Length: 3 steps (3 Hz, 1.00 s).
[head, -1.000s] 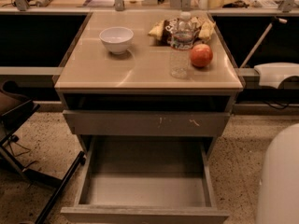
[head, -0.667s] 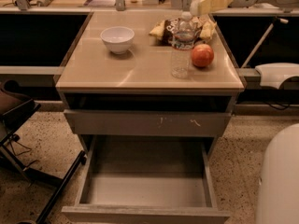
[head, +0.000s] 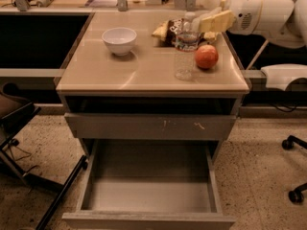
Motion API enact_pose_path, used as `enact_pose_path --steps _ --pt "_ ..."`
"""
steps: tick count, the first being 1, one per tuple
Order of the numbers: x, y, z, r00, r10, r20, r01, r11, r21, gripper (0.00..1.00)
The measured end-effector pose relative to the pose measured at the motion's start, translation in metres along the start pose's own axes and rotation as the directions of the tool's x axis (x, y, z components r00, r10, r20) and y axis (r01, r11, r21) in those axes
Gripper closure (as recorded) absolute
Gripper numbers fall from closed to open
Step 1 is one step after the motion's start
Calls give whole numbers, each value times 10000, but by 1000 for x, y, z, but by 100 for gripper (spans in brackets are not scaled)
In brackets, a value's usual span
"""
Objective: Place water bottle into middle drawer
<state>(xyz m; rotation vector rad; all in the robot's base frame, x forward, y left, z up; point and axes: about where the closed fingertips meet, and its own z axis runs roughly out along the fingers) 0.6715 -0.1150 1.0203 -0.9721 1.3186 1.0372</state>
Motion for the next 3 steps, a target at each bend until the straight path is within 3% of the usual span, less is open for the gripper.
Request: enact_pose_path --steps 1,2,3 --pt "48 2 -1 9993 350 -162 -339 9974 632 0" --pt "124 28 29 9880 1093 -1093 -1069 9939 275 0" --pt "124 28 29 9880 1093 -1093 -1069 9939 276 0"
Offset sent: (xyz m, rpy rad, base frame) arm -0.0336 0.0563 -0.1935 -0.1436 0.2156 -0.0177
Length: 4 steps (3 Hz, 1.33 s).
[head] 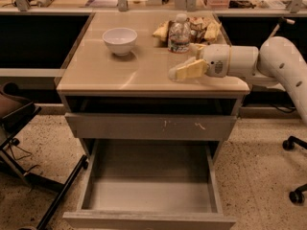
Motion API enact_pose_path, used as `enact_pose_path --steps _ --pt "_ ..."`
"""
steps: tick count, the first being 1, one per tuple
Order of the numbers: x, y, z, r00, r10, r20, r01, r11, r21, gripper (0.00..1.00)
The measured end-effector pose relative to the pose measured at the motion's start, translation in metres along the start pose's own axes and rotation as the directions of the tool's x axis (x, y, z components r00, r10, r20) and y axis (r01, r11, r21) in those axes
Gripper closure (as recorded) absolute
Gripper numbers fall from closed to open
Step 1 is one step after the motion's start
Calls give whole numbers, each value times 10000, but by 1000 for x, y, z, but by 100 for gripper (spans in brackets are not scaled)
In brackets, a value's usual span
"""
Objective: Place water bottle into middle drawer
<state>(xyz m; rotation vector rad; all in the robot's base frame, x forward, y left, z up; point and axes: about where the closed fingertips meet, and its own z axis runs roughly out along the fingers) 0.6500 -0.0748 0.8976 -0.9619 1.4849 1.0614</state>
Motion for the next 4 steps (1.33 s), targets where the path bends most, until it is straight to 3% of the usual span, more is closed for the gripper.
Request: enact_pose_path --steps 1,4 --pt "1 -1 4 9996 109 263 -113 9998 132 17" --pt "1 -1 4 9995 118 282 -122 9998 139 88"
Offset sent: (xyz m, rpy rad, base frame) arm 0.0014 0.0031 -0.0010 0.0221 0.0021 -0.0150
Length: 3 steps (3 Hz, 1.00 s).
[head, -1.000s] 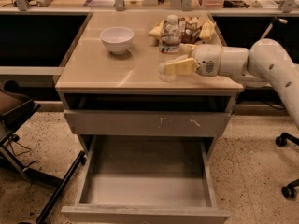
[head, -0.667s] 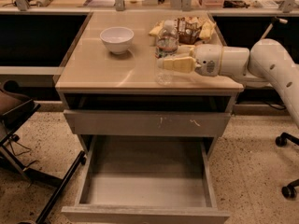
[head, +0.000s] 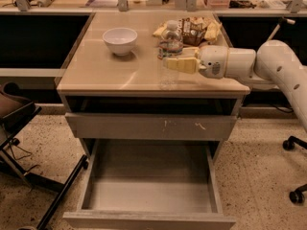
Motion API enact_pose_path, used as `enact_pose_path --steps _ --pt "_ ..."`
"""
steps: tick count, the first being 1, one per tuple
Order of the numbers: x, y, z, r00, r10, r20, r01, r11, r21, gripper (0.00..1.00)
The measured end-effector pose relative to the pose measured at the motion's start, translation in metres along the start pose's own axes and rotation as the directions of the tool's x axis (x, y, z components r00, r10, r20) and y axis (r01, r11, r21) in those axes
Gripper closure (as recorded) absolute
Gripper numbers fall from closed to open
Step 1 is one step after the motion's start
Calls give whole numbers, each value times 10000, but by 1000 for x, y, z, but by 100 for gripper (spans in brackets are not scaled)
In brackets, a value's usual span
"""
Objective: Place water bottle into middle drawer
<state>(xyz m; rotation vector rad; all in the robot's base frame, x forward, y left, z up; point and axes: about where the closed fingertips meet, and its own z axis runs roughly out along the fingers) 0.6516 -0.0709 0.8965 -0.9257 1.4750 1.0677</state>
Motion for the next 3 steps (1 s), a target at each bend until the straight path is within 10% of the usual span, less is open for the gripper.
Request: enact_pose_path --steps 1,3 --pt "-10 11 -17 9997 178 148 -175 9997 -184 100" --pt "-58 125 -125 9991 419 61 -418 9990 -174 100"
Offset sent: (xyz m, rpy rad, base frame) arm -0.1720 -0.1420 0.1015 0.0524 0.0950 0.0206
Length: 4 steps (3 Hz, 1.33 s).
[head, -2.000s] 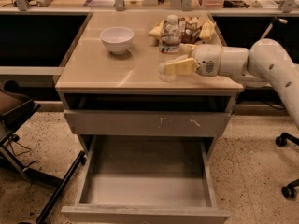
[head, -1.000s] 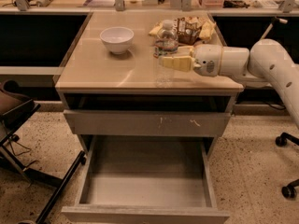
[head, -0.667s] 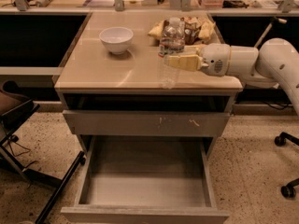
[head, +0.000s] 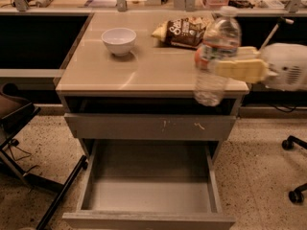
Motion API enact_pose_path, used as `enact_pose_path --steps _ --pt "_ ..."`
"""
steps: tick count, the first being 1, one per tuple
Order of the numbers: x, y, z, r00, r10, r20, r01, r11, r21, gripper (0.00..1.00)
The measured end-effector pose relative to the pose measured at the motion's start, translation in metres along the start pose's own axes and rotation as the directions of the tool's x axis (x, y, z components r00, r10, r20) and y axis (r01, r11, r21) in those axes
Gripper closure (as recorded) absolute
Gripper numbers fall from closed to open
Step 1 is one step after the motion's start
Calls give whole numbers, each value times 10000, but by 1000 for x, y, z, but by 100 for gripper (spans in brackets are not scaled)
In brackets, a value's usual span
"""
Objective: Place water bottle into middle drawer
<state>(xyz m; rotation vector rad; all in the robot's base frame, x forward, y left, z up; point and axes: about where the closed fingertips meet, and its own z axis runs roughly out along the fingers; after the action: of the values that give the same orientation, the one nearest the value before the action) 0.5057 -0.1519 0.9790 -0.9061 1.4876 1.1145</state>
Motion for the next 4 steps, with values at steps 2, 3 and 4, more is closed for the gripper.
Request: enact_pose_path --steps 2,3,4 --pt "2 4 -38 9999 29 97 -36 9974 726 100" --pt "34 10 -31 9999 -145 29 142 9962 854 100" --pt "102 8 -35 9951 -686 716 553 9831 1746 100"
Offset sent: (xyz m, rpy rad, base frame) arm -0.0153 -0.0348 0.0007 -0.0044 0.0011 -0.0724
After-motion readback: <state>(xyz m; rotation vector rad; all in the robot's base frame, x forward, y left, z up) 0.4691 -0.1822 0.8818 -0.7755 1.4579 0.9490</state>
